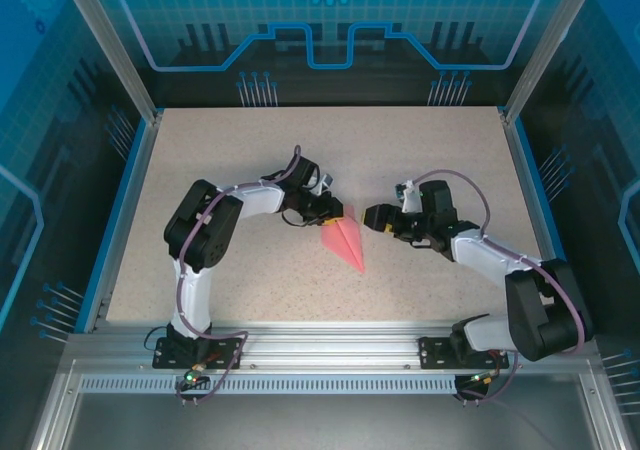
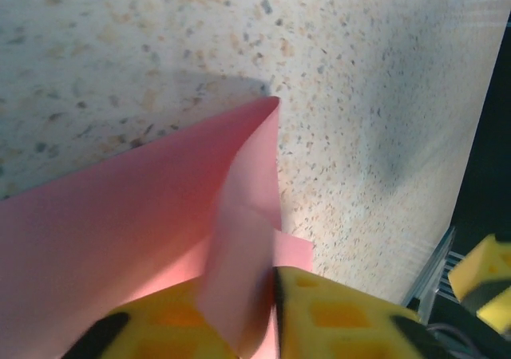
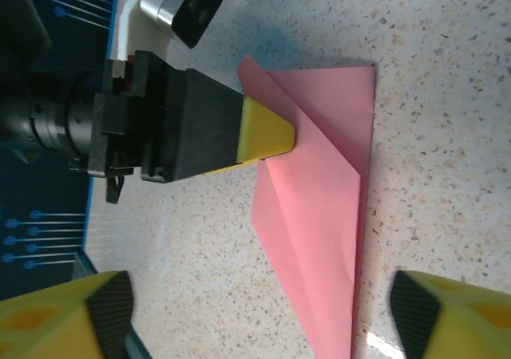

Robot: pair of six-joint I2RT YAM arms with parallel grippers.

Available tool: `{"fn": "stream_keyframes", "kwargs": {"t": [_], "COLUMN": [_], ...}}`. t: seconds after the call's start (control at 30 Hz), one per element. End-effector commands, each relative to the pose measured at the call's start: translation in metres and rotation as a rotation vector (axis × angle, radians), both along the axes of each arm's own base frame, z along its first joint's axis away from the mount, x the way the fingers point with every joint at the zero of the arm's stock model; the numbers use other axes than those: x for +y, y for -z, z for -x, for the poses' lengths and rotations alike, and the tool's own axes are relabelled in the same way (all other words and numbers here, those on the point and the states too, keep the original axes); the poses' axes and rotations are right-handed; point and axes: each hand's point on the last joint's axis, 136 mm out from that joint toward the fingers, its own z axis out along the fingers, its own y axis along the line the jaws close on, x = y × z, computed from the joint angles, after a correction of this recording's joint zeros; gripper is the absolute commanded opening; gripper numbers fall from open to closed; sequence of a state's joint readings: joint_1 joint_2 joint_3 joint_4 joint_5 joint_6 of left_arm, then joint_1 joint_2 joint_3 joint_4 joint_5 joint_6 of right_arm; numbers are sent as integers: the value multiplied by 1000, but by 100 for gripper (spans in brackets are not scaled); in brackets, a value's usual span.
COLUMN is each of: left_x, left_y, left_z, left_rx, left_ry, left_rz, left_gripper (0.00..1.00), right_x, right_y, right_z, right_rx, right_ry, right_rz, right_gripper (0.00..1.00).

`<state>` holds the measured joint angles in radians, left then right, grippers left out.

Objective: Fold a paper plane with a square sheet of paper (fold left side to right side)
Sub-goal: Turn over a square sheet of paper at the center of the table.

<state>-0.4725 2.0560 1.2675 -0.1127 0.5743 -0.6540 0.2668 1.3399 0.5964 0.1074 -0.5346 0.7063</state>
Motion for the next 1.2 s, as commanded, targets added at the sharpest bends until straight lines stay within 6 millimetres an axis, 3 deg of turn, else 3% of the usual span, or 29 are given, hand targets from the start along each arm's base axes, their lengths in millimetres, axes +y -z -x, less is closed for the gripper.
{"fn": "stream_keyframes", "kwargs": {"t": [0.0, 0.3, 0.53, 0.63, 0.83, 1.17], "left_x": [-11, -3, -3, -5, -12, -12], "left_y": [-25, -119, -184, -203, -219, -205], "left_z": [-11, -33, -42, -43, -39, -29], "left_rx": [-73, -238, -339, -361, -351, -296], "left_ry": [21, -18, -44, -46, -35, -21], "left_rz": [55, 141, 232, 273, 352, 368], "left_gripper": [11, 5, 5, 5, 4, 4], "right_x": [-1, -10, 1, 12, 38, 36], "right_y": [-17, -32, -40, -44, -56, -80], "right_z": [1, 7, 20, 25, 25, 2], "right_rx": [-25, 4, 28, 32, 11, -77], "right_ry": [-15, -74, -168, -221, -313, -279], "right_rz": [-99, -162, -270, -331, -387, -369], "right_gripper": [99, 100, 100, 100, 99, 65]}}
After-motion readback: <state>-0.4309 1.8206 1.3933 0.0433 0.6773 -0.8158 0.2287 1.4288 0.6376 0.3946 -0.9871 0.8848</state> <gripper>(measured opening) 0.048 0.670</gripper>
